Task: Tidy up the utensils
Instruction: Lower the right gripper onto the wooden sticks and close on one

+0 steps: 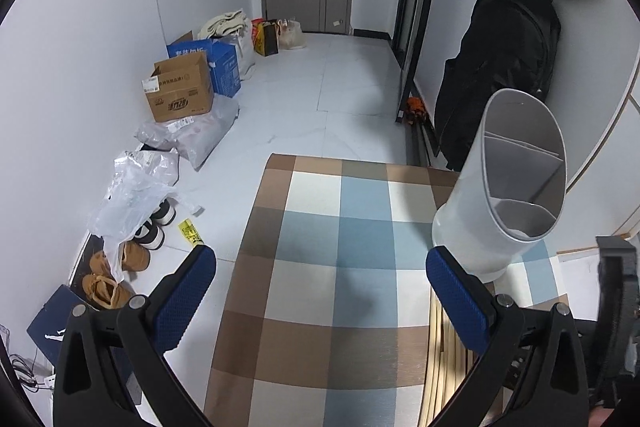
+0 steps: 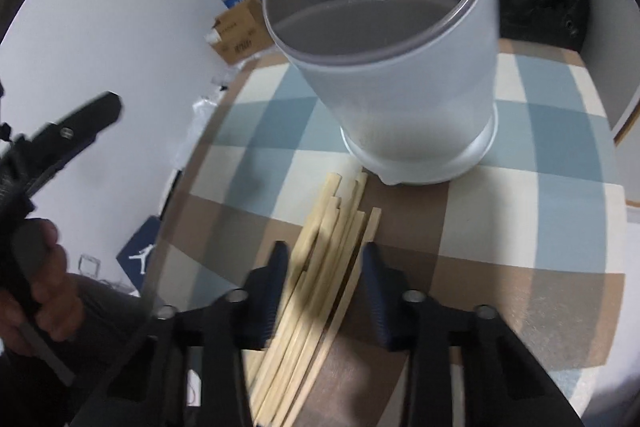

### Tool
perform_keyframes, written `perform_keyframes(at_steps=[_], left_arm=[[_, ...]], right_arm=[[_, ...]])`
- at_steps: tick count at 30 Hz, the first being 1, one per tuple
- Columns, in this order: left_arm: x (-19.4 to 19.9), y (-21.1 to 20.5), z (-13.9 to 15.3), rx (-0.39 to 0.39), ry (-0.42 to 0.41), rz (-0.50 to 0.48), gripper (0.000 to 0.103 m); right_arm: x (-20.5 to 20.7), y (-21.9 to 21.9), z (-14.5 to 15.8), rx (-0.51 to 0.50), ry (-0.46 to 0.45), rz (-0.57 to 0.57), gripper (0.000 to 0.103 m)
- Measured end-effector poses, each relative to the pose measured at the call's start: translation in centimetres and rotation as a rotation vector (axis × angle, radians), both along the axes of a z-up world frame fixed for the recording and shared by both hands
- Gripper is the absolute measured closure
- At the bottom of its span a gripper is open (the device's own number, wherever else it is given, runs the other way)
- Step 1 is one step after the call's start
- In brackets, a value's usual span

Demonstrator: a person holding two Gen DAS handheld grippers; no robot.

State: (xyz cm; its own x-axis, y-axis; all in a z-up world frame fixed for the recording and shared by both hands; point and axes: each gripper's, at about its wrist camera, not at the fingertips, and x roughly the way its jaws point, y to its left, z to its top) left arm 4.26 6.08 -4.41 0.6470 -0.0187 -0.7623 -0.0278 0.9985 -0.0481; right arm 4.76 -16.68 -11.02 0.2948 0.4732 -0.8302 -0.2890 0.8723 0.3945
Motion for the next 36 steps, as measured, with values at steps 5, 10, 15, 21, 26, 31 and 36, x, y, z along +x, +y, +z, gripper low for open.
perform_keyframes(at_steps=[5, 10, 15, 21, 26, 31, 36], left_arm=[[0.1, 0.5, -0.4, 0.0, 0.016, -0.004, 0.001], [0.2, 0.8, -0.6, -0.004, 0.034, -0.009, 0.001], [0.3, 1.1, -0.5, -0.013, 0.036, -0.001, 0.001], [0.3, 1.0, -0.5, 0.003, 0.034, -0.005, 0.001], [0.4, 0.9, -0.7, 0.009, 0.033, 0.001, 0.001], [0.5, 0.6, -0.9, 0.018, 0.036, 0.0, 0.001], [0.4, -0.2, -1.6, 0.012, 0.067, -0.043, 0.001]], right_arm=[[1.2, 0.2, -0.1, -0.026, -0.011, -0.033, 0.072], [2.2, 1.1, -0.8, -0.062, -0.015, -0.056, 0.072], [2.9, 1.3, -1.1, -0.108, -0.021, -0.073, 0.077], [2.8, 1.6, -1.2, -0.175, -0.046, -0.077, 0.092], [2.3, 0.9, 0.4, -0.148, -0.089, -0.08, 0.099], [1.6, 0.0, 2.0, -0.113, -0.135, -0.072, 0.099], [0.7, -1.1, 3.9, -0.063, -0.191, -0.096, 0.099]])
